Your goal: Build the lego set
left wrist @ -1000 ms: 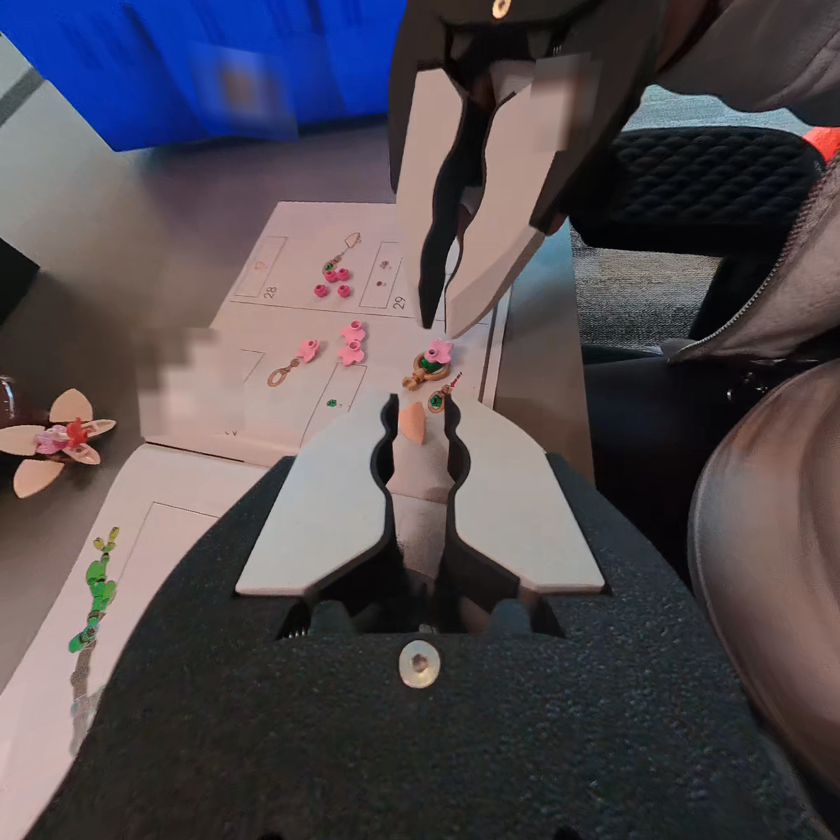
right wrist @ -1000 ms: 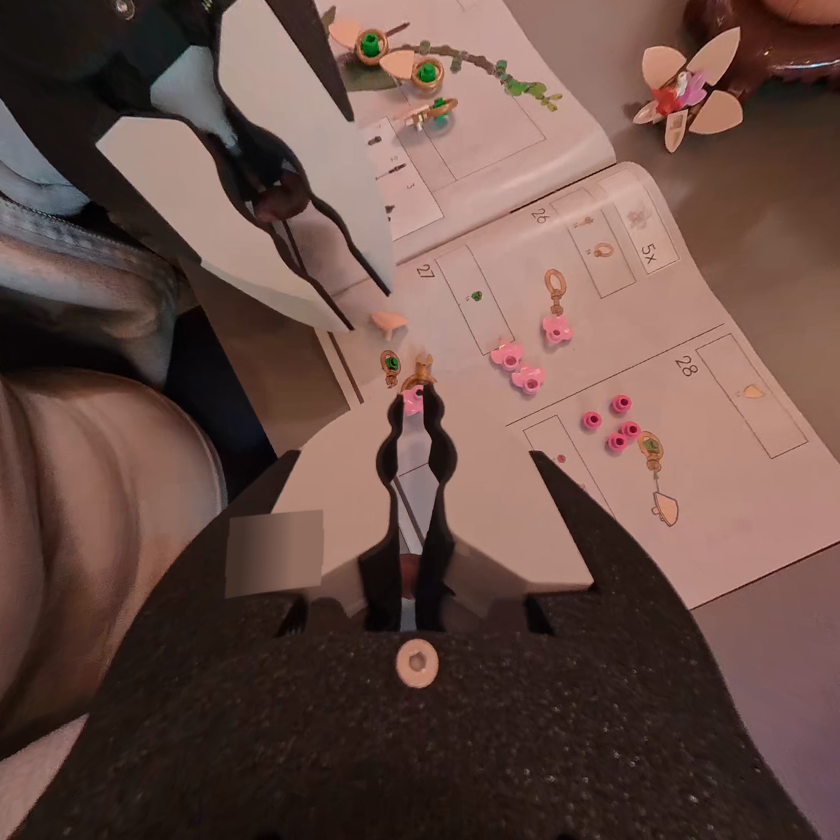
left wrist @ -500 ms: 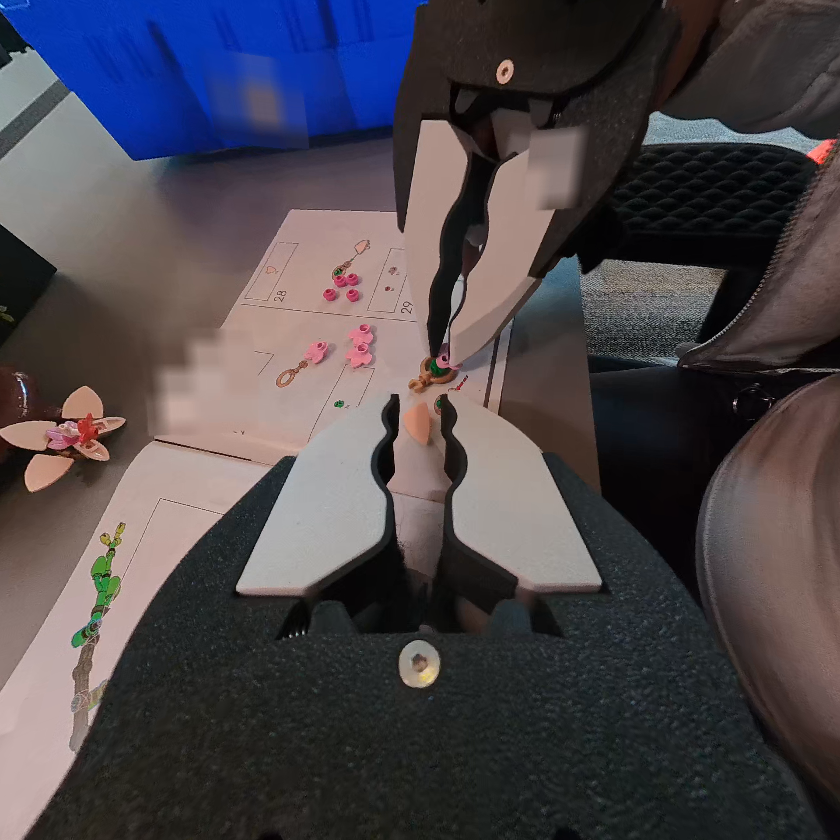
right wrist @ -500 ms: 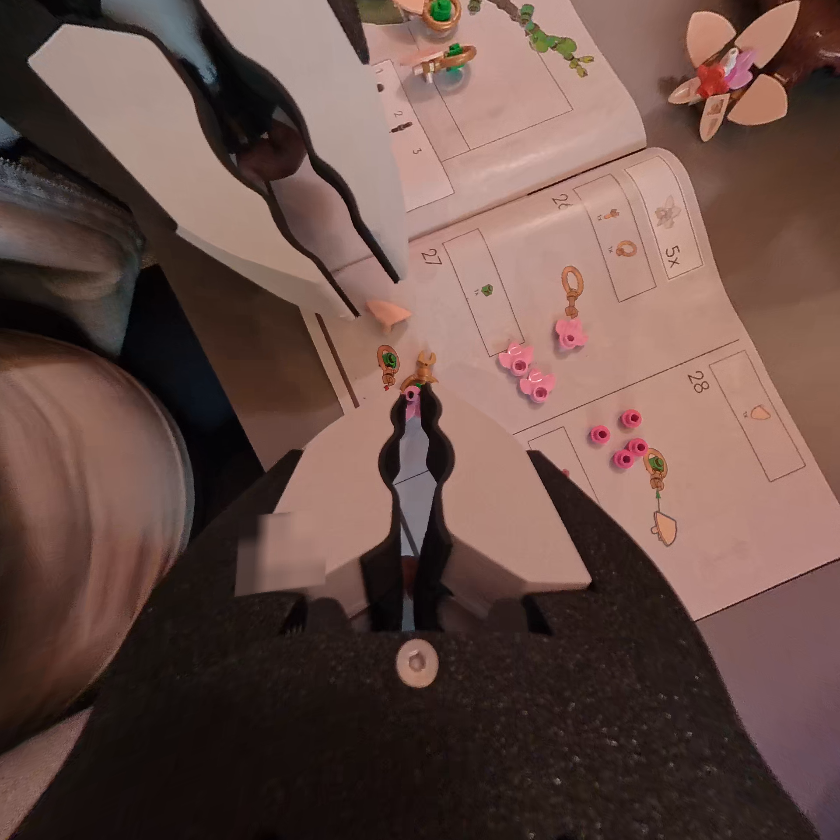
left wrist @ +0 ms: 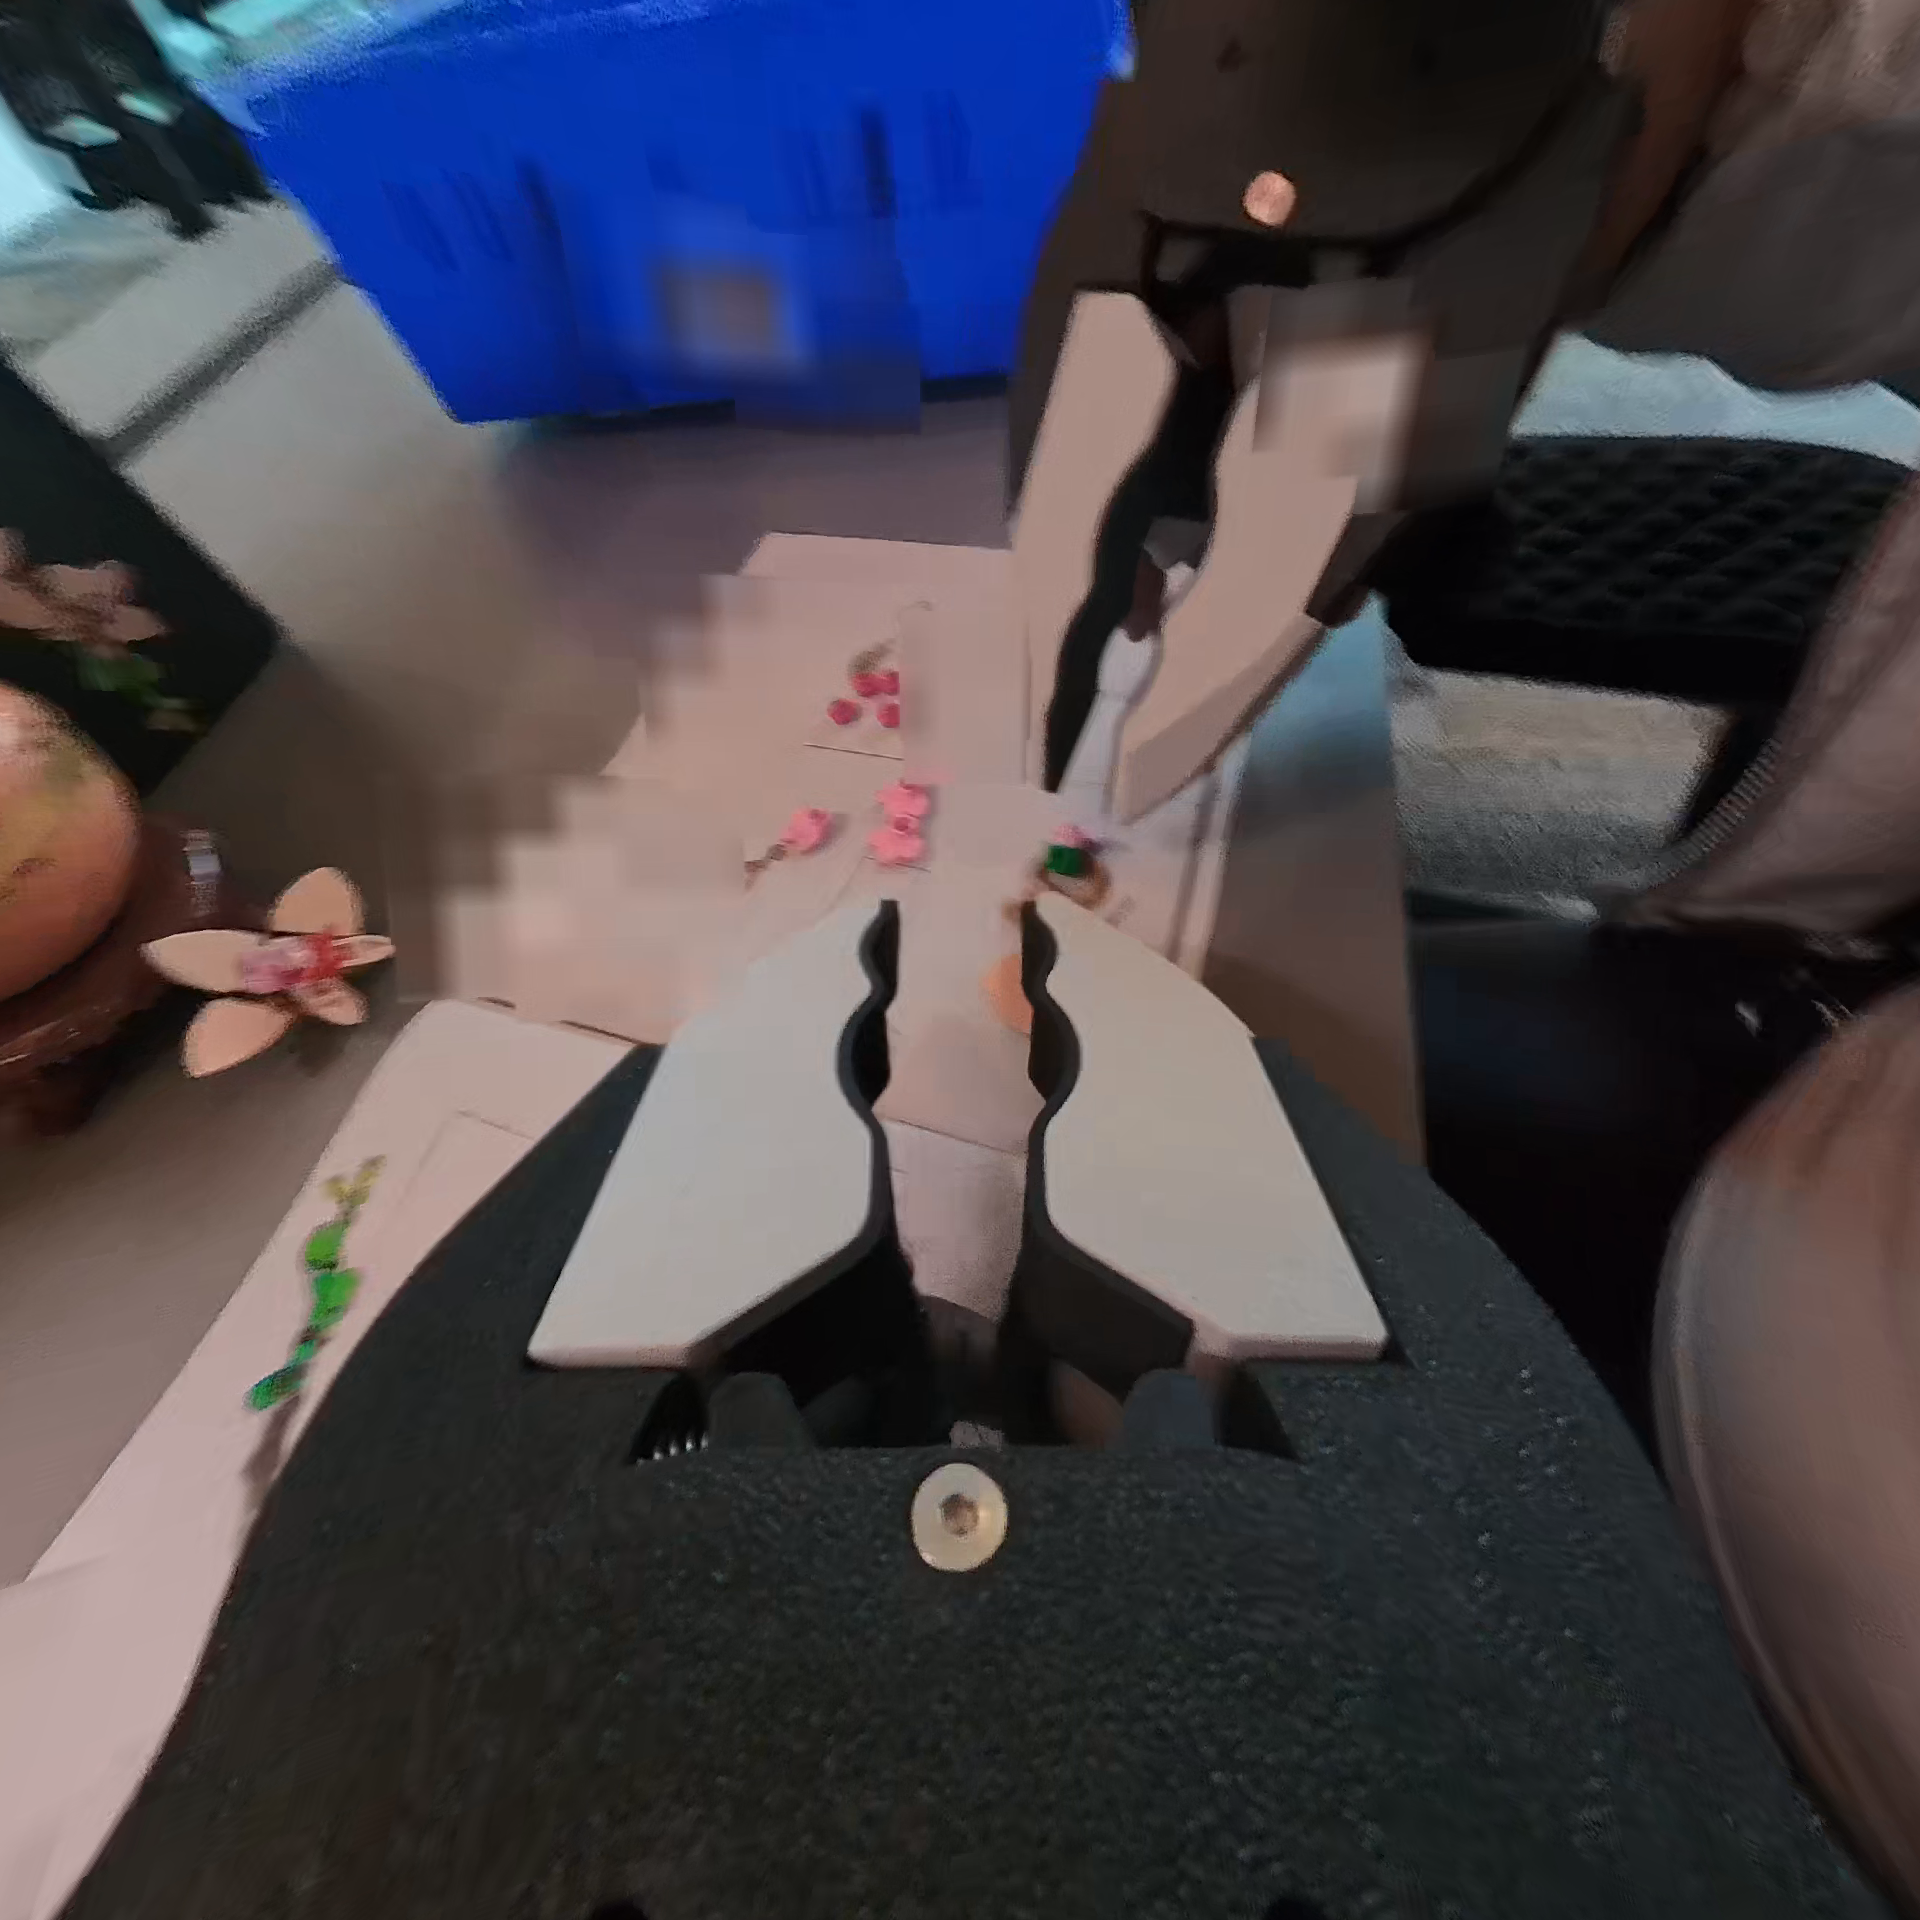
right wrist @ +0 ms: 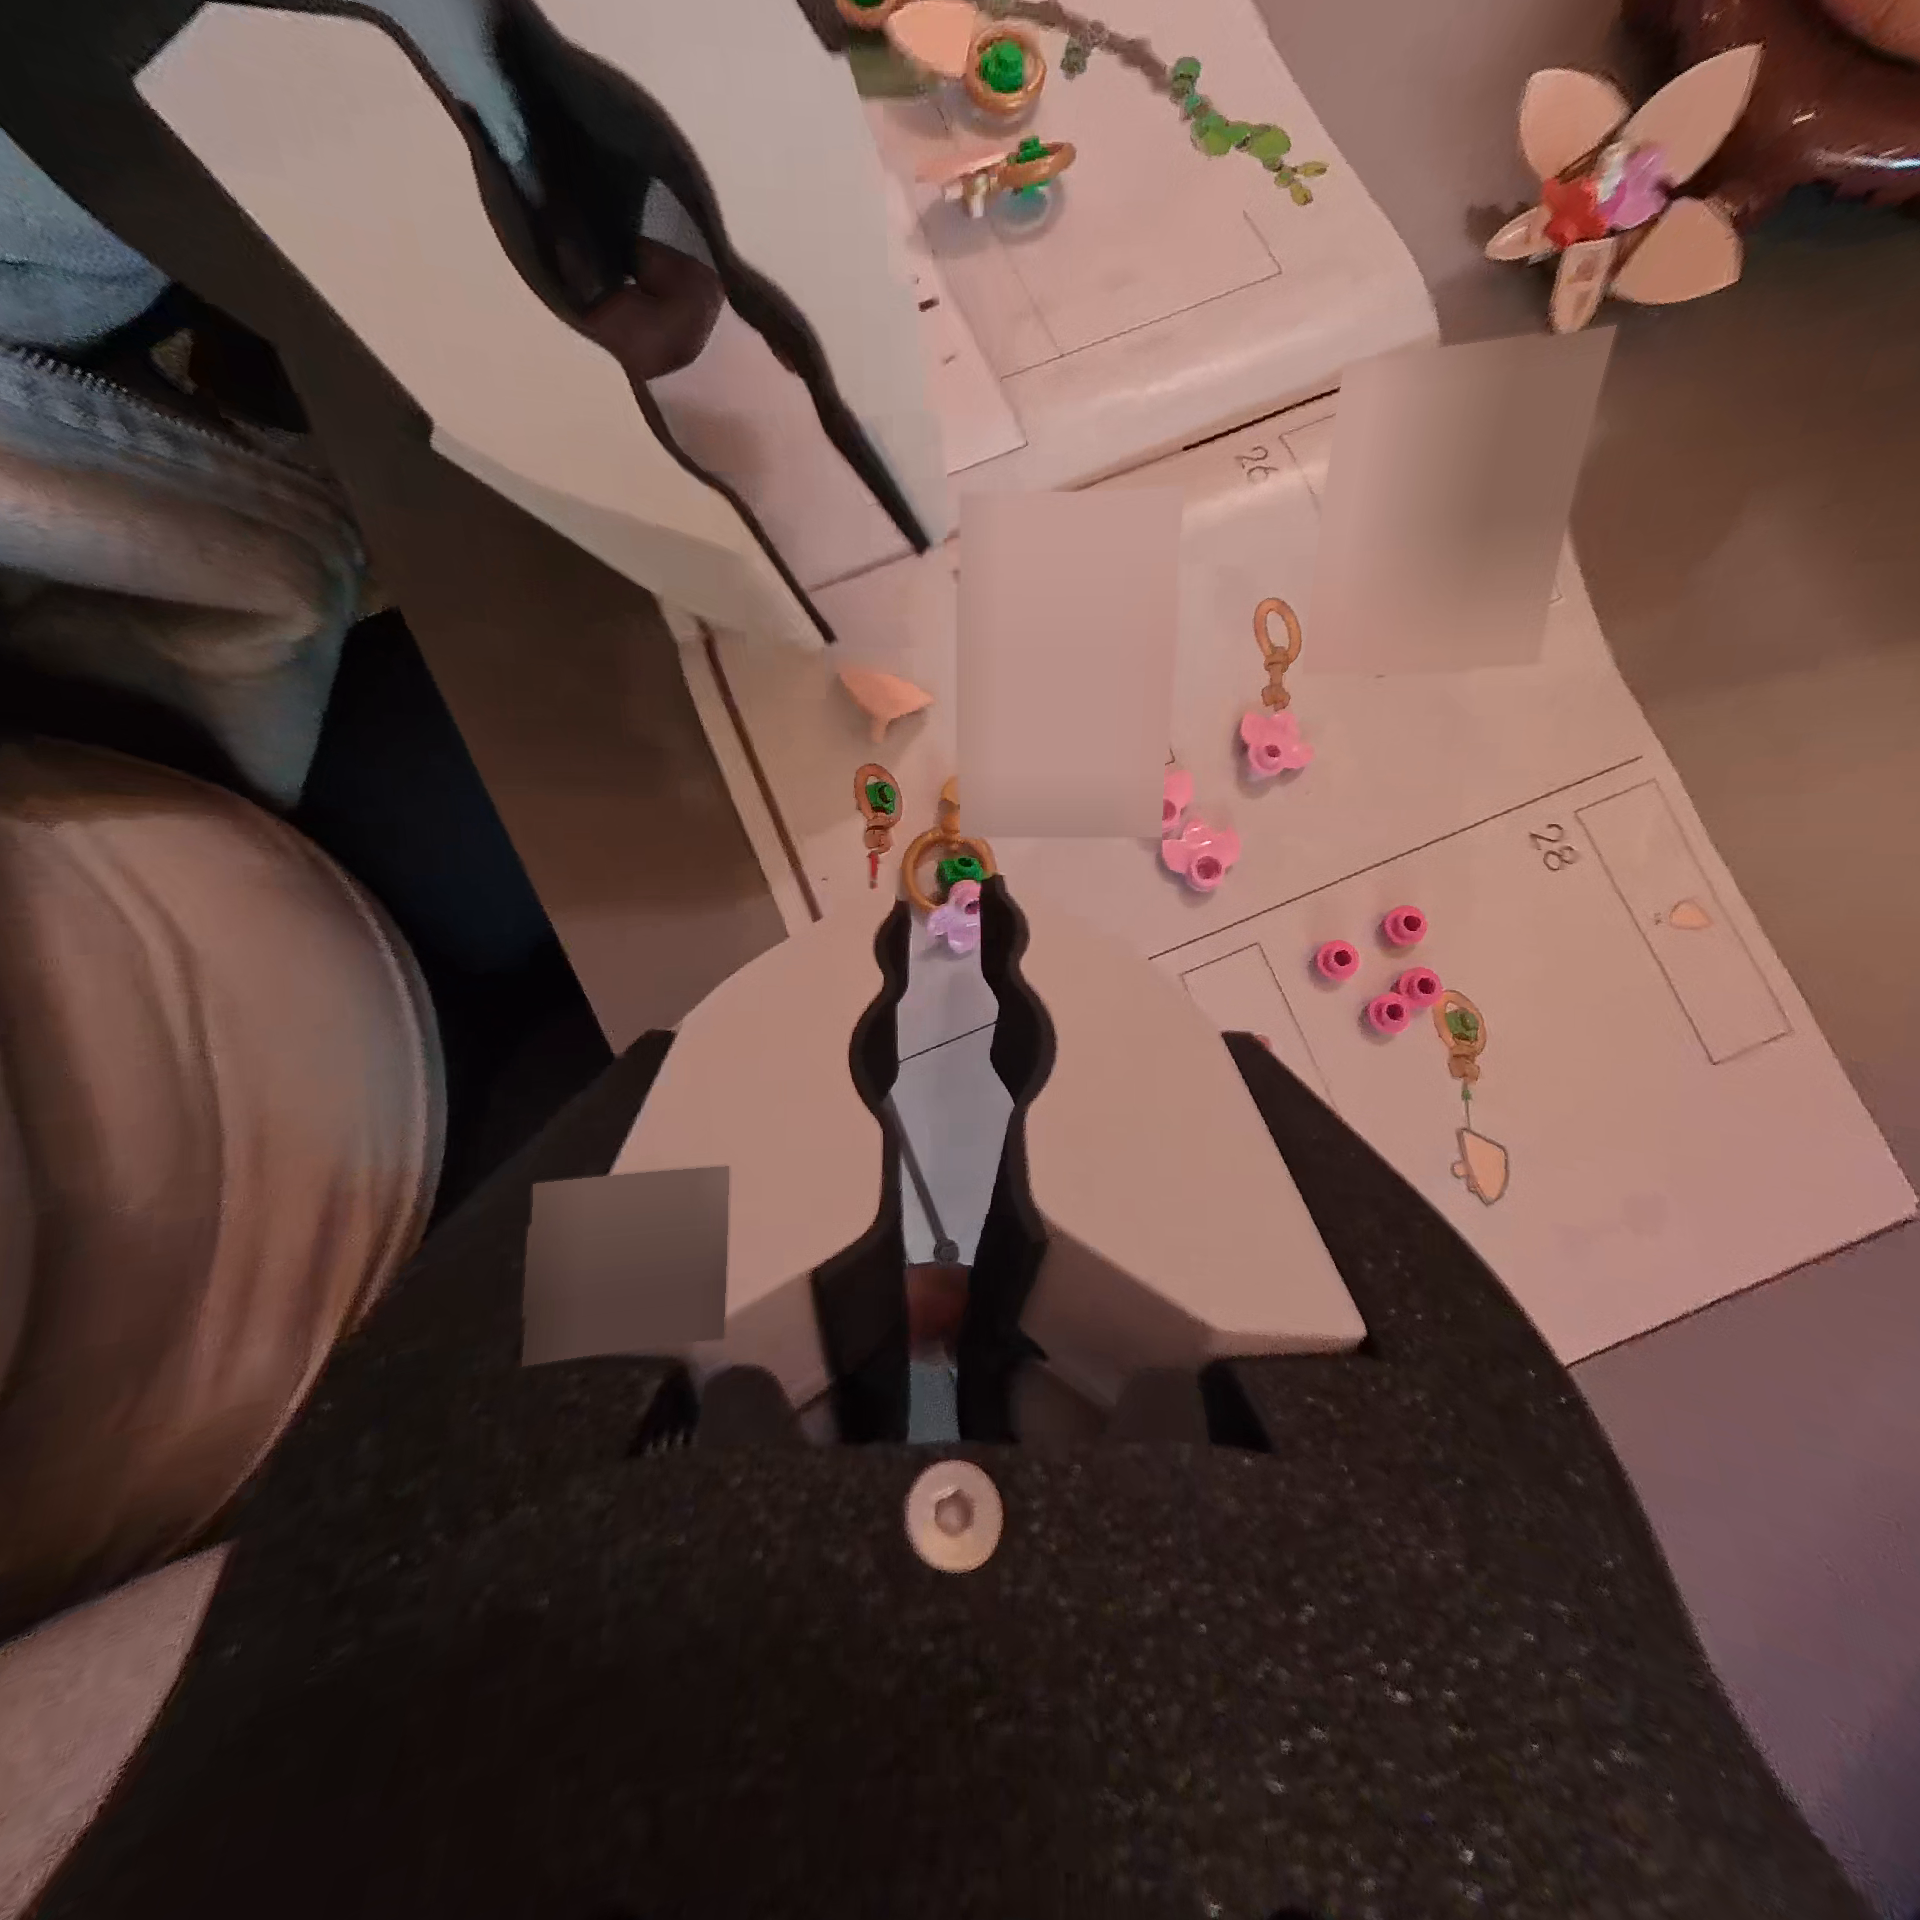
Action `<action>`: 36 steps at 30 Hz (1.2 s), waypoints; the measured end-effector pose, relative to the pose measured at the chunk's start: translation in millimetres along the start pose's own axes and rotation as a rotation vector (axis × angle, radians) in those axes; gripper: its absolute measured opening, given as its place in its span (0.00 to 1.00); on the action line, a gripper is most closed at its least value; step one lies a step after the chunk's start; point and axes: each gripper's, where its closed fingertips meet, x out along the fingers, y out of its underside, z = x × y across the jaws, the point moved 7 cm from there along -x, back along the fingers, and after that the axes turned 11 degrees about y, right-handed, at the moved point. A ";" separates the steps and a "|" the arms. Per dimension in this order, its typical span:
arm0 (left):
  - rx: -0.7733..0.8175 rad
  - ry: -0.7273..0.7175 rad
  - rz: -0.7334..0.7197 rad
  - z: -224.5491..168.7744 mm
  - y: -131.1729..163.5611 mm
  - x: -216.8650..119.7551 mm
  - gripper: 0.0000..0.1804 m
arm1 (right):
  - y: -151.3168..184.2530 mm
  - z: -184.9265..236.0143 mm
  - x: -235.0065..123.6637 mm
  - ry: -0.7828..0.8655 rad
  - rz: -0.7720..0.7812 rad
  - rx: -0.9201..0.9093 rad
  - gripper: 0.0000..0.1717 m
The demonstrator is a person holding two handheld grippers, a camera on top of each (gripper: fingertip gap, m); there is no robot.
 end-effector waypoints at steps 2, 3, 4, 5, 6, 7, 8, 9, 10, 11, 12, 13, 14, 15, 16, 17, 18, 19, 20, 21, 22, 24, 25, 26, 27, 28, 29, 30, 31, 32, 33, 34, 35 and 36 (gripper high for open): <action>-0.023 -0.135 -0.116 11.8 -5.3 -9.8 0.15 | -1.4 -6.9 -4.5 0.045 -0.080 0.050 0.07; -0.045 -0.190 -0.198 17.4 -9.3 -17.3 0.20 | -3.6 -11.5 -8.9 0.057 -0.138 0.086 0.08; -0.079 -0.231 -0.290 22.4 -14.0 -25.9 0.26 | -6.6 -16.8 -14.6 0.071 -0.211 0.125 0.10; -0.120 -0.255 -0.385 26.4 -19.2 -35.0 0.33 | -10.3 -22.5 -20.9 0.086 -0.288 0.165 0.13; -0.160 -0.264 -0.477 29.5 -24.1 -43.9 0.40 | -13.9 -27.5 -27.1 0.097 -0.363 0.203 0.14; -0.194 -0.264 -0.560 31.4 -28.2 -52.3 0.46 | -16.7 -30.6 -32.5 0.096 -0.431 0.227 0.16; -0.219 -0.264 -0.631 32.4 -30.7 -59.7 0.53 | -18.3 -31.0 -36.3 0.082 -0.490 0.230 0.17; -0.237 -0.273 -0.681 33.0 -31.2 -65.8 0.55 | -18.1 -30.2 -37.9 0.075 -0.531 0.222 0.18; -0.249 -0.289 -0.713 33.1 -30.4 -70.5 0.57 | -16.4 -30.0 -37.2 0.086 -0.559 0.212 0.18; -0.246 -0.302 -0.735 32.0 -29.6 -73.8 0.60 | -13.5 -29.2 -34.6 0.098 -0.577 0.199 0.19; -0.232 -0.310 -0.752 29.3 -29.2 -76.4 0.60 | -10.2 -27.6 -30.9 0.096 -0.589 0.183 0.19; -0.221 -0.310 -0.765 25.4 -29.8 -78.1 0.60 | -7.0 -25.8 -27.2 0.086 -0.592 0.180 0.20; -0.218 -0.311 -0.772 21.1 -31.1 -79.3 0.61 | -4.4 -23.0 -24.5 0.066 -0.594 0.176 0.22; -0.216 -0.315 -0.773 16.7 -32.4 -79.6 0.62 | -1.9 -20.7 -22.5 0.054 -0.602 0.172 0.23; -0.213 -0.316 -0.771 11.8 -33.8 -79.1 0.63 | 0.0 -19.6 -21.3 0.055 -0.613 0.171 0.24; -0.209 -0.315 -0.768 6.7 -34.9 -78.1 0.63 | -0.1 -19.3 -22.6 0.055 -0.624 0.168 0.26; -0.202 -0.317 -0.765 1.7 -35.4 -76.5 0.64 | -0.6 -19.5 -24.2 0.059 -0.652 0.160 0.27; -0.187 -0.326 -0.760 -3.1 -35.0 -74.9 0.63 | -1.1 -20.9 -25.9 0.078 -0.690 0.162 0.26; -0.160 -0.340 -0.754 -7.8 -34.2 -73.4 0.60 | -1.4 -23.6 -27.0 0.115 -0.711 0.176 0.25; -0.121 -0.359 -0.742 -12.3 -33.0 -72.4 0.54 | -1.2 -25.3 -27.4 0.147 -0.714 0.183 0.25; -0.076 -0.391 -0.727 -16.0 -31.5 -71.9 0.46 | -1.2 -24.4 -27.7 0.151 -0.717 0.174 0.25; -0.017 -0.470 -0.678 -19.8 -28.6 -72.1 0.10 | -1.2 -21.5 -28.7 0.149 -0.726 0.150 0.25; -0.014 -0.476 -0.643 -21.4 -27.9 -70.7 0.02 | -0.9 -21.3 -29.8 0.163 -0.737 0.148 0.25; -0.031 -0.468 -0.601 -22.4 -26.8 -67.8 0.00 | -0.5 -21.0 -31.2 0.178 -0.750 0.146 0.25; -0.060 -0.454 -0.566 -23.4 -26.1 -64.3 0.00 | -0.2 -20.1 -32.5 0.192 -0.763 0.137 0.24; -0.088 -0.436 -0.545 -25.2 -26.2 -60.9 0.00 | 0.0 -18.4 -33.5 0.203 -0.774 0.120 0.24; -0.110 -0.413 -0.533 -28.0 -26.7 -57.6 0.00 | -0.1 -16.3 -34.0 0.212 -0.780 0.099 0.24; -0.129 -0.392 -0.522 -30.9 -26.6 -54.9 0.00 | -0.3 -14.3 -34.0 0.219 -0.781 0.078 0.24; -0.143 -0.377 -0.505 -33.7 -26.0 -53.0 0.00 | -0.6 -12.4 -33.4 0.226 -0.777 0.058 0.23; -0.153 -0.363 -0.478 -36.0 -24.9 -51.9 0.00 | -0.9 -10.6 -32.6 0.231 -0.771 0.039 0.23; -0.159 -0.343 -0.438 -38.1 -23.4 -51.5 0.00 | -1.2 -9.2 -32.0 0.236 -0.768 0.023 0.21; -0.162 -0.326 -0.395 -39.4 -21.6 -52.6 0.00 | -1.5 -8.8 -32.0 0.247 -0.774 0.011 0.19; -0.160 -0.319 -0.365 -39.9 -20.0 -55.4 0.00 | -1.7 -10.0 -32.5 0.267 -0.788 0.010 0.17; -0.155 -0.316 -0.345 -39.7 -18.5 -59.4 0.00 | -1.7 -12.0 -33.2 0.283 -0.798 0.018 0.15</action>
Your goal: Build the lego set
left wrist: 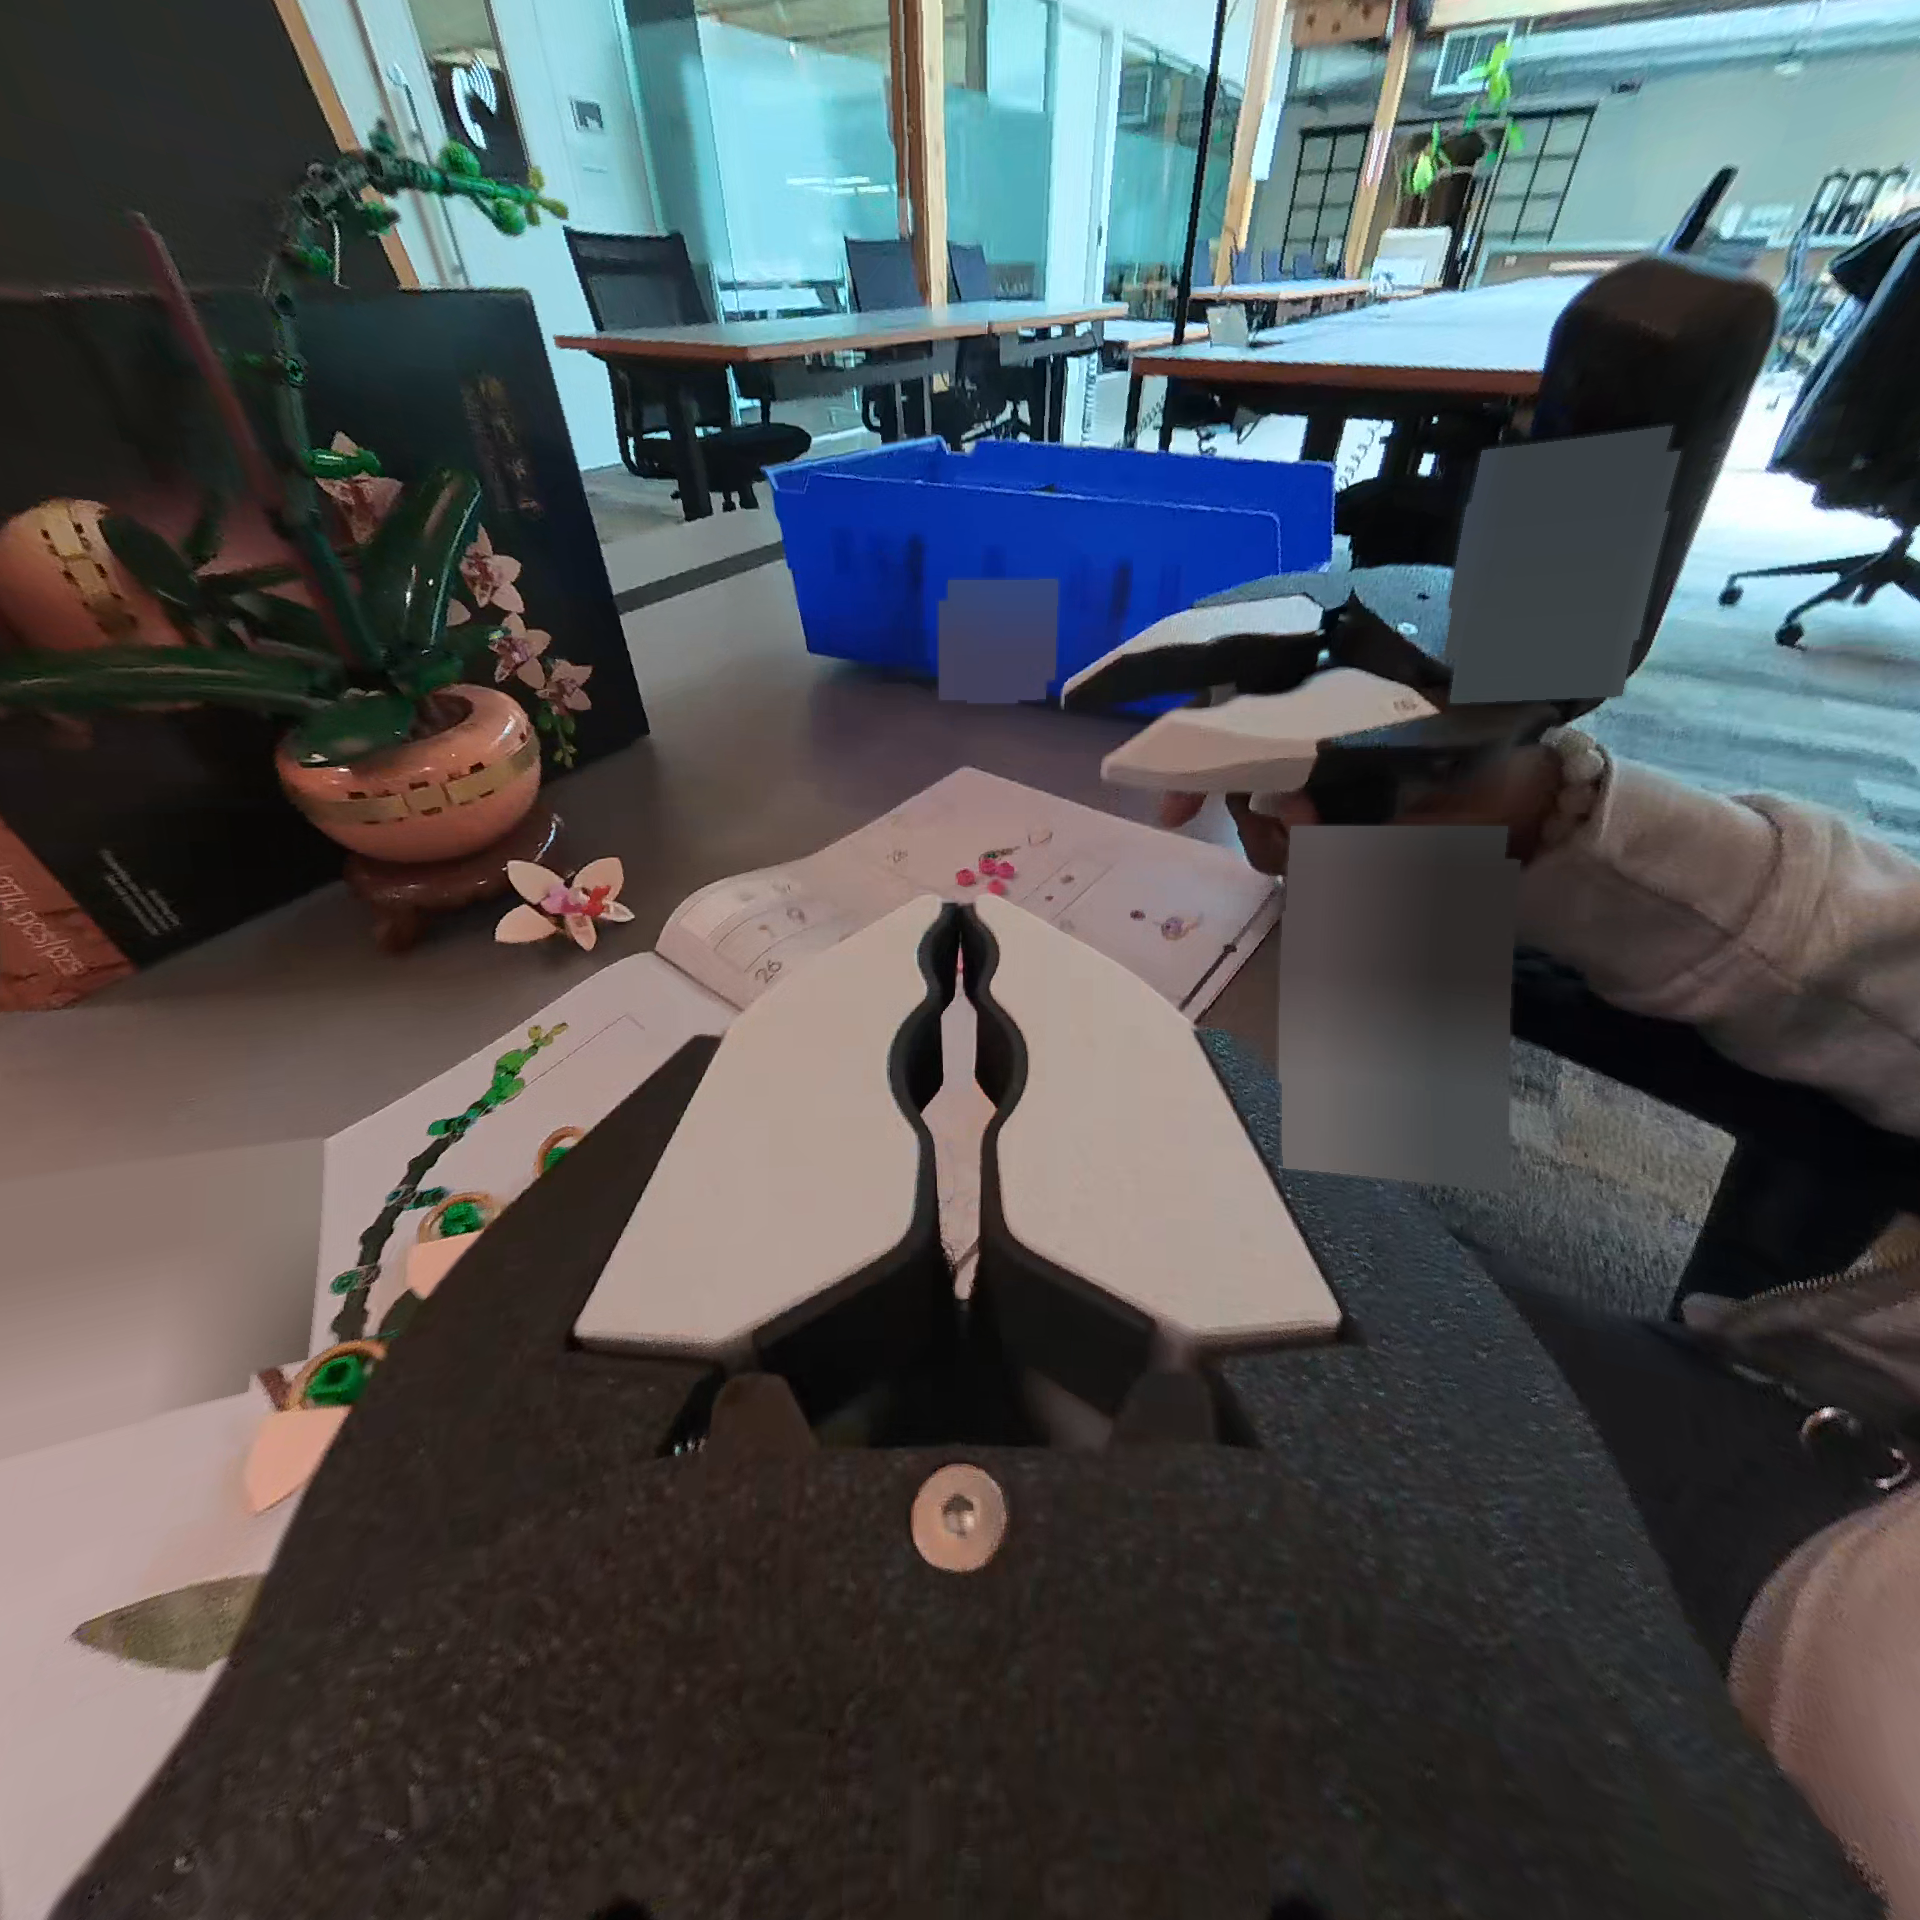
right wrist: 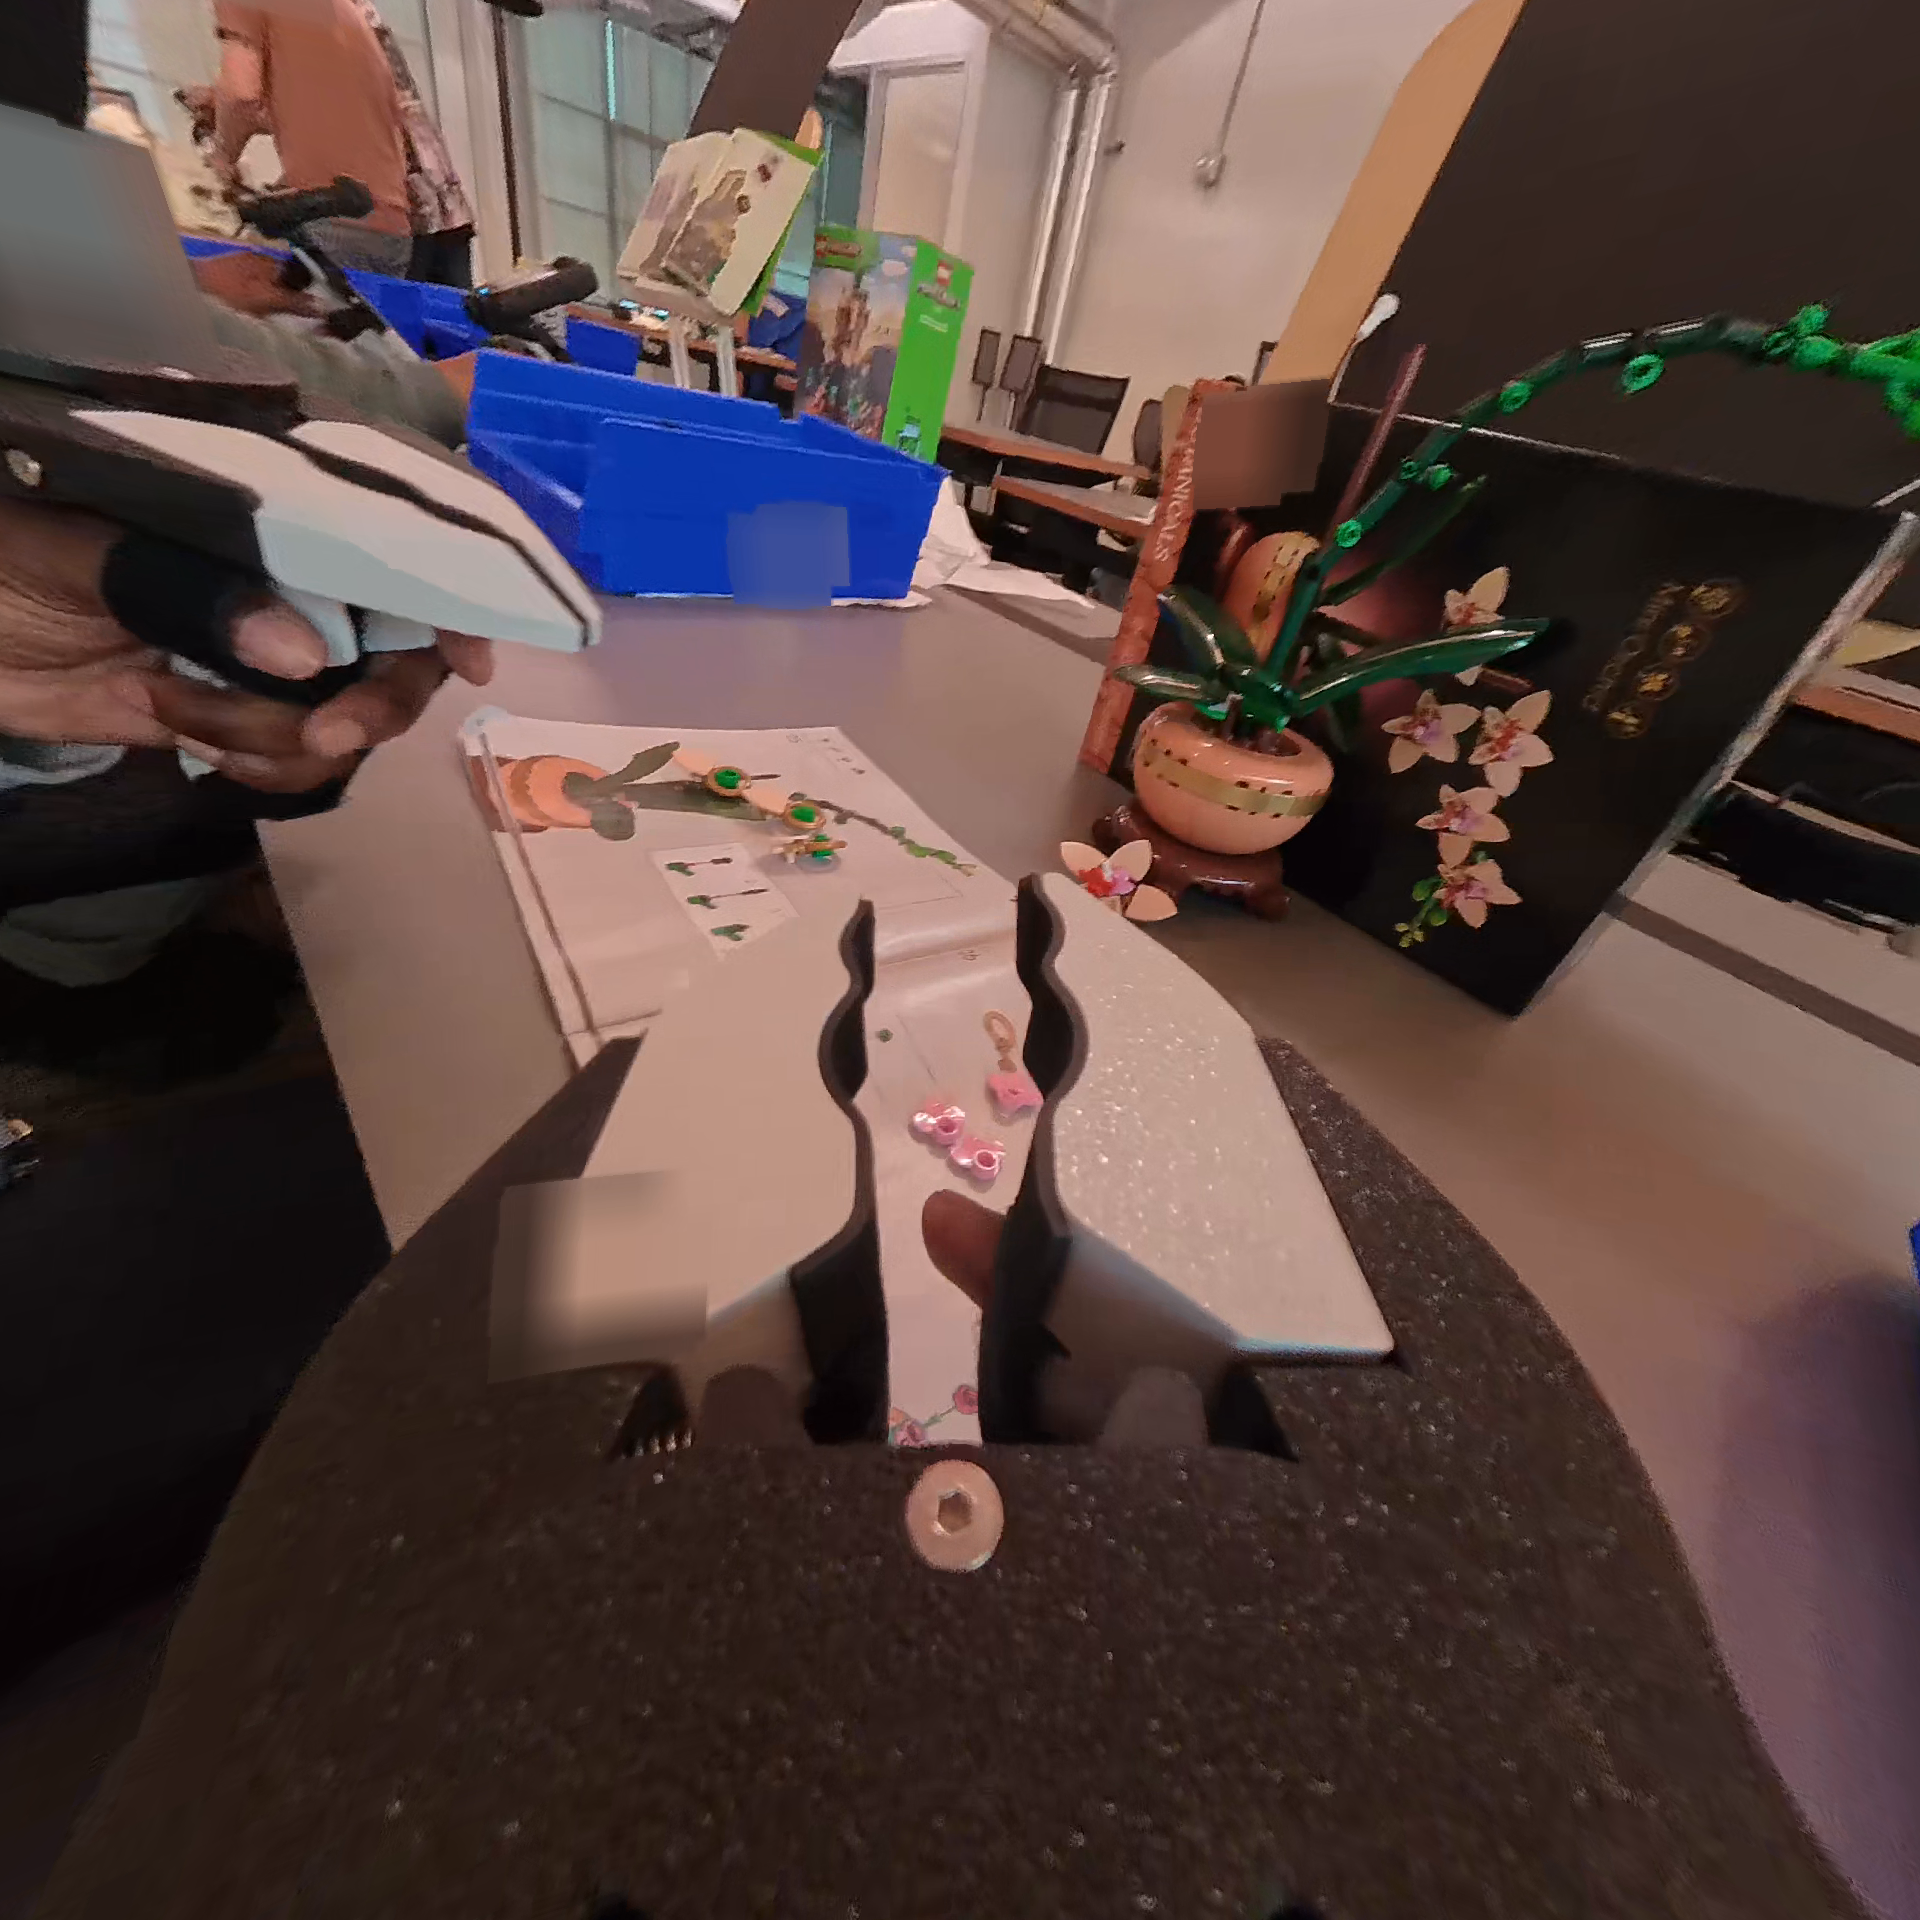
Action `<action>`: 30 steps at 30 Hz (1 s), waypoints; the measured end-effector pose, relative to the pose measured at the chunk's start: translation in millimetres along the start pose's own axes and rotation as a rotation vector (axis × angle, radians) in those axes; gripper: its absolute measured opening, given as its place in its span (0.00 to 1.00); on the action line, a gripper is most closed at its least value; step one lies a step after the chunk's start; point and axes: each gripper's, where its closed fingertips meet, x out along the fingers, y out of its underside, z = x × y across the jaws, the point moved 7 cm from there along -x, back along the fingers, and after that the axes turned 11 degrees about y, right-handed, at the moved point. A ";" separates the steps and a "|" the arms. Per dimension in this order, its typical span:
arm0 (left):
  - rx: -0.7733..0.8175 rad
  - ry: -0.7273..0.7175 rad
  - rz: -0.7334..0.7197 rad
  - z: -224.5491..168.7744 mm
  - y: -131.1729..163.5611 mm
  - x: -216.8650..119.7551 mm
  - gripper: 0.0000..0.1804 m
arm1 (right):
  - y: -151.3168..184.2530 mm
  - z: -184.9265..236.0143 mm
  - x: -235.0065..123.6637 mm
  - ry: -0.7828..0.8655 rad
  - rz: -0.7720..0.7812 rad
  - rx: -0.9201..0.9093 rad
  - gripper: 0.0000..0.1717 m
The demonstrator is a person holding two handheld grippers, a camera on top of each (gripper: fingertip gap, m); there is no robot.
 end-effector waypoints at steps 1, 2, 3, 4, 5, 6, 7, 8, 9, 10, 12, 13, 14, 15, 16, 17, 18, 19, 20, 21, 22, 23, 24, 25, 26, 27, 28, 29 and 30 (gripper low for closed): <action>0.000 0.005 0.013 2.4 -0.3 -3.6 0.00 | -0.1 -2.1 0.0 0.008 0.000 0.018 0.13; -0.008 0.020 0.026 5.1 -0.2 -6.2 0.01 | 0.0 -3.9 0.0 0.008 0.000 0.038 0.11; -0.023 0.043 0.041 7.8 0.6 -7.1 0.02 | 0.2 -5.4 0.0 0.009 0.005 0.053 0.09; -0.040 0.061 0.059 11.1 1.8 -6.7 0.03 | 0.7 -5.8 0.5 0.001 0.017 0.063 0.07; -0.050 0.066 0.075 14.4 2.9 -5.2 0.05 | 2.3 -5.7 1.8 -0.014 0.050 0.069 0.07; -0.051 0.070 0.091 16.5 4.2 -2.8 0.07 | 5.2 -5.0 3.2 -0.029 0.110 0.072 0.07; -0.047 0.080 0.111 17.3 5.4 0.5 0.07 | 8.2 -3.9 4.0 -0.047 0.182 0.068 0.07; -0.041 0.089 0.134 17.2 6.4 4.4 0.08 | 10.1 -3.0 4.1 -0.060 0.246 0.057 0.08; -0.032 0.097 0.159 16.2 7.1 8.7 0.08 | 10.8 -2.2 3.3 -0.073 0.299 0.050 0.08; -0.017 0.103 0.190 14.4 8.0 12.8 0.08 | 11.1 -0.4 1.4 -0.101 0.348 0.055 0.08; 0.005 0.101 0.267 9.8 13.2 20.9 0.08 | 13.4 3.5 -3.6 -0.167 0.436 0.083 0.08; 0.011 0.108 0.305 6.2 17.5 24.9 0.08 | 15.8 4.6 -5.7 -0.187 0.469 0.097 0.08; 0.014 0.117 0.339 2.5 22.4 28.7 0.08 | 19.2 6.3 -7.1 -0.211 0.499 0.115 0.08; 0.017 0.125 0.368 -0.7 27.5 32.7 0.08 | 23.0 8.1 -7.7 -0.233 0.532 0.133 0.09; 0.022 0.134 0.394 -3.8 32.3 36.8 0.08 | 27.0 9.5 -7.6 -0.247 0.565 0.139 0.11; 0.029 0.146 0.418 -6.8 36.3 41.1 0.08 | 30.8 10.6 -7.2 -0.256 0.593 0.131 0.12; 0.034 0.154 0.438 -9.1 39.5 45.5 0.09 | 34.1 11.4 -6.3 -0.260 0.610 0.116 0.12; 0.037 0.155 0.454 -10.3 42.2 49.9 0.09 | 37.1 12.3 -4.8 -0.264 0.621 0.104 0.12; 0.040 0.147 0.467 -10.5 44.3 54.0 0.09 | 39.8 13.2 -2.9 -0.263 0.632 0.102 0.12; 0.047 0.134 0.480 -9.8 45.9 57.5 0.09 | 41.7 14.0 -0.6 -0.262 0.641 0.108 0.12; 0.057 0.120 0.494 -8.9 46.9 60.1 0.09 | 42.4 15.1 1.0 -0.270 0.656 0.119 0.12; 0.065 0.110 0.501 -8.3 47.3 62.4 0.09 | 42.1 15.4 2.8 -0.269 0.658 0.120 0.12; 0.066 0.106 0.506 -8.1 47.6 64.2 0.09 | 41.1 14.8 4.5 -0.256 0.654 0.111 0.12; 0.064 0.108 0.514 -8.1 48.4 65.6 0.09 | 40.1 14.6 5.8 -0.251 0.654 0.097 0.12; 0.062 0.112 0.525 -8.2 49.3 66.4 0.09 | 39.3 15.3 7.1 -0.259 0.658 0.086 0.12; 0.057 0.117 0.533 -8.1 49.9 66.8 0.09 | 39.3 16.1 8.5 -0.269 0.666 0.079 0.12; 0.050 0.120 0.535 -7.7 50.2 67.0 0.09 | 39.9 16.5 10.4 -0.271 0.676 0.072 0.12; 0.040 0.123 0.534 -7.1 50.2 66.9 0.09 | 41.2 16.6 12.5 -0.272 0.688 0.066 0.12; 0.028 0.124 0.531 -6.3 50.1 66.8 0.09 | 42.5 16.5 14.4 -0.271 0.699 0.061 0.11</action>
